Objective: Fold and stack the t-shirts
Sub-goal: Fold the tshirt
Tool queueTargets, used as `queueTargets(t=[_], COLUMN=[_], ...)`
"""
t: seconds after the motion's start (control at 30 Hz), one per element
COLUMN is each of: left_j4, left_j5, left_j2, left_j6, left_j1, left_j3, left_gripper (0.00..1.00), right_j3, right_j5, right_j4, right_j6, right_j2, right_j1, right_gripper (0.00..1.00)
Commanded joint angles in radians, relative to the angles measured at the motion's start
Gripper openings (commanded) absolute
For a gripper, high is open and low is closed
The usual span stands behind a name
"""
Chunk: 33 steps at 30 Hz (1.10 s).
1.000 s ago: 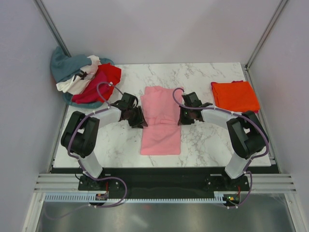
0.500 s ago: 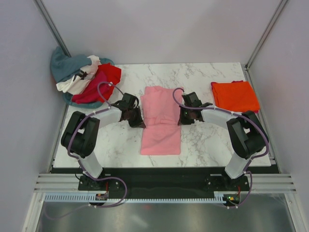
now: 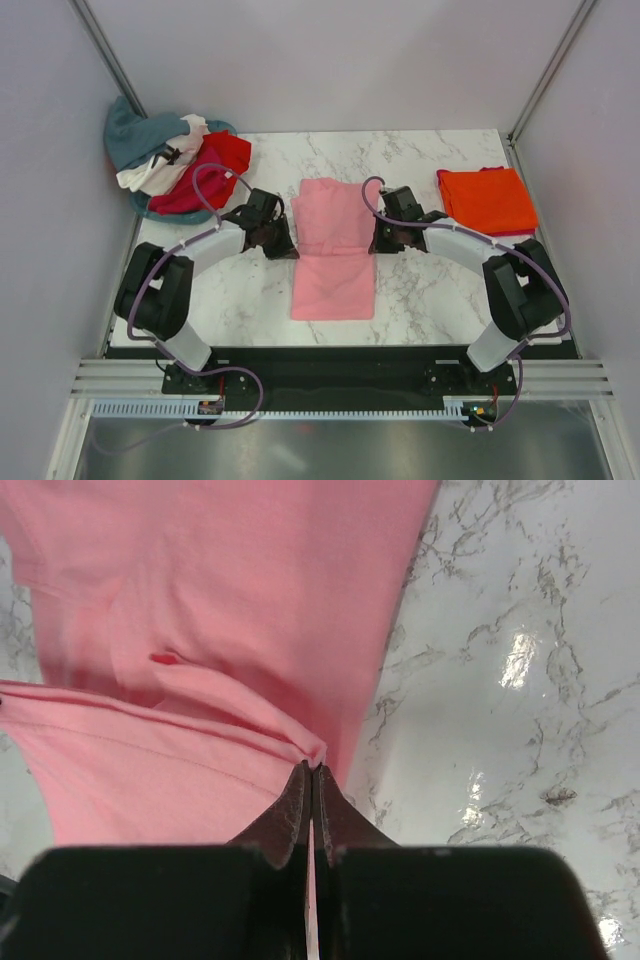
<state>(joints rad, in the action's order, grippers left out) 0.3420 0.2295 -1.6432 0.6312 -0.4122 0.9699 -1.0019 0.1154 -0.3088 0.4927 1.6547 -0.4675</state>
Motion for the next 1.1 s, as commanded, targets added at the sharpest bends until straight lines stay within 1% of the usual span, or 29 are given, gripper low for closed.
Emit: queueTargets(t=[0.0, 0.37, 0.97, 1.07], left_j4=[0.014, 0.043, 0.078, 0.078], left_j5=[-0.041, -0.068, -0.091, -0.104], left_j2=[0.049, 0.094, 0.094, 0.079], left_j6=[-0.031, -0.028, -0.021, -0.019], left_j1=[-0.004, -0.004, -0.002, -0.002], left_j3=[0.010, 0.047, 0.159, 0.170], left_gripper=[0.02, 0.02, 0.02, 0.02], right_j3=[-0.037, -0.073, -0.161, -0.170], right_j5=[-0.016, -0.031, -0.042, -0.042], right_j4=[-0.013, -0.041, -0.087, -0.087], right_j6=[0.000, -0.009, -0.029, -0.032], right_j2=[-0.045, -0.064, -0.056, -0.030], right_j1=[-0.005, -0.002, 0.007, 0.012], right_gripper=[0.00, 0.00, 0.00, 0.00])
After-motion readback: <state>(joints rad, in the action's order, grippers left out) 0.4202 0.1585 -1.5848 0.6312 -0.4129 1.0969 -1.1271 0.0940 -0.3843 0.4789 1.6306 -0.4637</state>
